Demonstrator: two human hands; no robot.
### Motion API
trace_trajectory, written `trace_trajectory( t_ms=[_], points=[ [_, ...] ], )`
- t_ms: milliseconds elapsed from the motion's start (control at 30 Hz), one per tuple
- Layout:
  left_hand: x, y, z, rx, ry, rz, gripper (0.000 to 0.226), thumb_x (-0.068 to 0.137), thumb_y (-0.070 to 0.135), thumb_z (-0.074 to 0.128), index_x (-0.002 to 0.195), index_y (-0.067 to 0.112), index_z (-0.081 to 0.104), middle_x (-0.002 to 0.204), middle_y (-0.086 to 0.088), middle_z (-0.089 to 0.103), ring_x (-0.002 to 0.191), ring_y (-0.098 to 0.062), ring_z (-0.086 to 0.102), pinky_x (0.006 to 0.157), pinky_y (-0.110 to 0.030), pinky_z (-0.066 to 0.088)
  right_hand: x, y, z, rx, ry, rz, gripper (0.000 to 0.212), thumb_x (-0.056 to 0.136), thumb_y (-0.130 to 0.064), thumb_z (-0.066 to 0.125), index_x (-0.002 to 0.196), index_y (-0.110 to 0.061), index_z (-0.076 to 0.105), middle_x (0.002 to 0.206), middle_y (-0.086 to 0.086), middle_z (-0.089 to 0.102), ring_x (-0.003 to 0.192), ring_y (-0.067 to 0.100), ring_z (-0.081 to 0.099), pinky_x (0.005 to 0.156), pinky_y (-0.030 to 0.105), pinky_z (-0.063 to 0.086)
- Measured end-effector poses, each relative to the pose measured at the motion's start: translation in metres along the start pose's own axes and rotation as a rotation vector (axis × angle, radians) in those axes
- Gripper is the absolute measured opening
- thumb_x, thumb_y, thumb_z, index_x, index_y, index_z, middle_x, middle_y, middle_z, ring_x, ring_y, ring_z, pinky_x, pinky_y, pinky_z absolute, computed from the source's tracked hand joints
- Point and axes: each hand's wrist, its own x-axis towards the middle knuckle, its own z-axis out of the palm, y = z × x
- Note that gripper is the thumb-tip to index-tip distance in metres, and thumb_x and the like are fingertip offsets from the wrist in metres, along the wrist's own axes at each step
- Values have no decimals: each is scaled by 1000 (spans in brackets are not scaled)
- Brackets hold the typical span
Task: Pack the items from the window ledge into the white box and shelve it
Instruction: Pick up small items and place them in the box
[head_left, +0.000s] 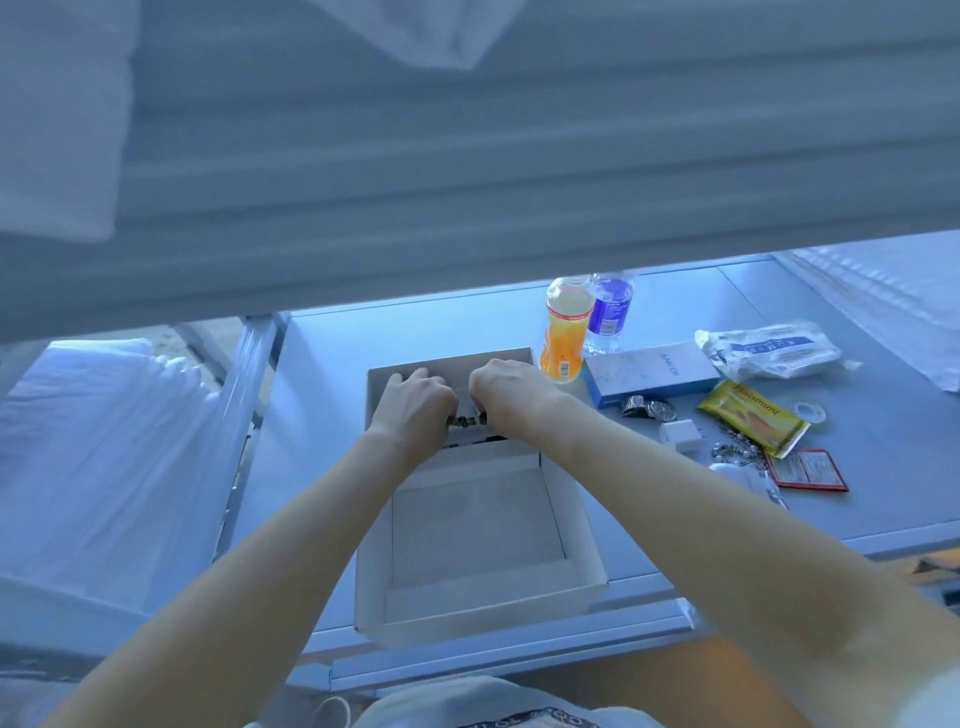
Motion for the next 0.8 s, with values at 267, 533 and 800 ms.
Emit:
trace_trajectory(
  t_ms=[267,533,800],
  points=[
    [-5,-1,-1,6,-70,-33,21,89,18,65,104,29,74,107,6,64,106,-22,50,81,-34,43,-10,-2,2,-28,6,-4,24,84,11,55,83,-13,54,75,1,47,77,27,51,67,32,38],
    [-29,-4,-15,-204,44,-160,31,88,13,67,114,27,75,119,8,65,115,-22,51,88,-38,47,-36,32,4,96,152,-118,21,89,-4,58,103,-6,74,103,6,67,102,26,57,93,36,45],
    [-54,36,-35,-310,218,-189,21,89,15,66,107,21,77,115,8,69,109,-24,58,85,-40,50,-75,48,8,214,263,-227,20,93,-14,60,103,-11,77,113,1,68,111,25,56,99,37,40]
  ],
)
